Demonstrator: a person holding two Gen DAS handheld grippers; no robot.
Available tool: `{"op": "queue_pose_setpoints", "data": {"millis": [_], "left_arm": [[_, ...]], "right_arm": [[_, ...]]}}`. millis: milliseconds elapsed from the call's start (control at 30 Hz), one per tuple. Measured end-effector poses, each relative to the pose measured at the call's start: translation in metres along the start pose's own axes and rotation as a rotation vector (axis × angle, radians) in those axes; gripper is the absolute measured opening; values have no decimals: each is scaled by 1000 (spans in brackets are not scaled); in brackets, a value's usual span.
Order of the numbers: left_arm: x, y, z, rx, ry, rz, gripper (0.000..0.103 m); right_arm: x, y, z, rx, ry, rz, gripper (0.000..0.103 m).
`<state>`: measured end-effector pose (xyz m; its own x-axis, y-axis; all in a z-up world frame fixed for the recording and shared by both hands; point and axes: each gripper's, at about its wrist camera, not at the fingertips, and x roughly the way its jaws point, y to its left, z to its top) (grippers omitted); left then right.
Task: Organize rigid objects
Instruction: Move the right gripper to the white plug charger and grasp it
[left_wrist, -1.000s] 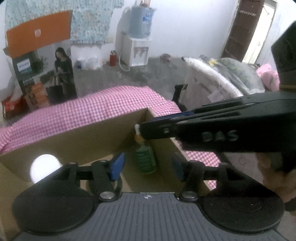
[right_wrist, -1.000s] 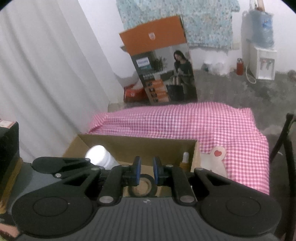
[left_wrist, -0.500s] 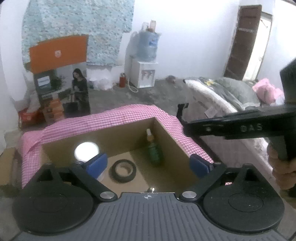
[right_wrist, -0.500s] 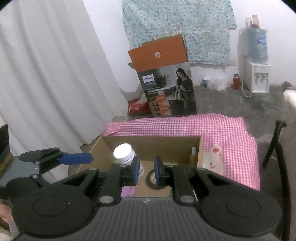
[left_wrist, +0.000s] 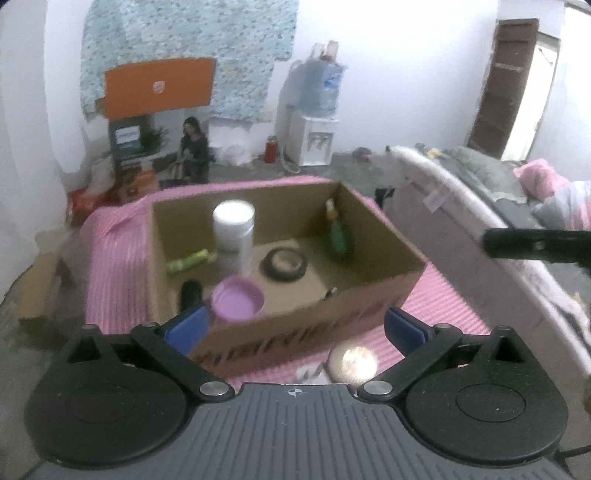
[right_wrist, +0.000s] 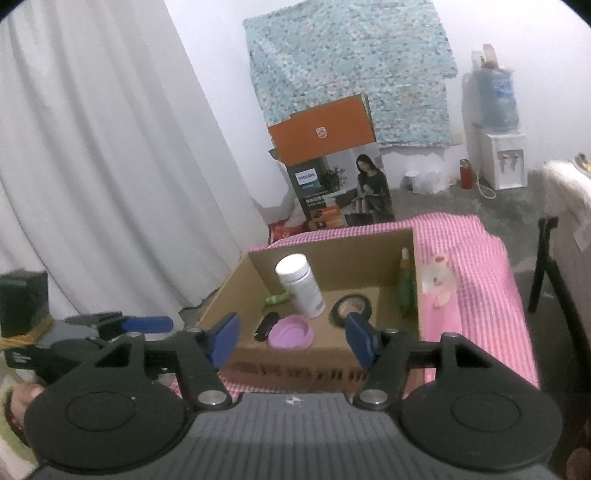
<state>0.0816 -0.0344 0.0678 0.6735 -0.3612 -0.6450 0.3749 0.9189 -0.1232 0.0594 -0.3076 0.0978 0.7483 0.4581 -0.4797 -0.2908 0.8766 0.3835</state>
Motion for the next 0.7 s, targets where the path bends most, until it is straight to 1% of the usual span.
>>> {"op": "queue_pose_setpoints", "data": {"millis": [100, 167, 267, 367, 467, 533, 567, 700], "left_arm": [[1, 4, -17, -13, 15, 6, 102], [7, 1, -26, -6, 23, 14, 102], [19, -8, -41, 43, 44, 43, 102], [33, -15, -53, 100, 64, 56, 101], [45, -21, -65, 145, 86, 63, 97], [52, -25, -71, 170, 96, 59, 95], [56, -26, -72, 179, 99, 55, 94], [70, -27, -76, 188, 124, 38, 83]], "right_arm": [[-4, 3, -21, 40, 0, 10, 66], [1, 3, -35, 77, 19, 25, 66], [13, 6, -57, 120, 57, 33, 66], [33, 5, -75, 158, 101, 24, 65], [47, 5, -91, 187, 131, 11, 61], [54, 3, -98, 203, 147, 8, 54], [59, 2, -100, 214, 156, 13, 53], [78, -3, -103, 245, 189, 31, 46]]}}
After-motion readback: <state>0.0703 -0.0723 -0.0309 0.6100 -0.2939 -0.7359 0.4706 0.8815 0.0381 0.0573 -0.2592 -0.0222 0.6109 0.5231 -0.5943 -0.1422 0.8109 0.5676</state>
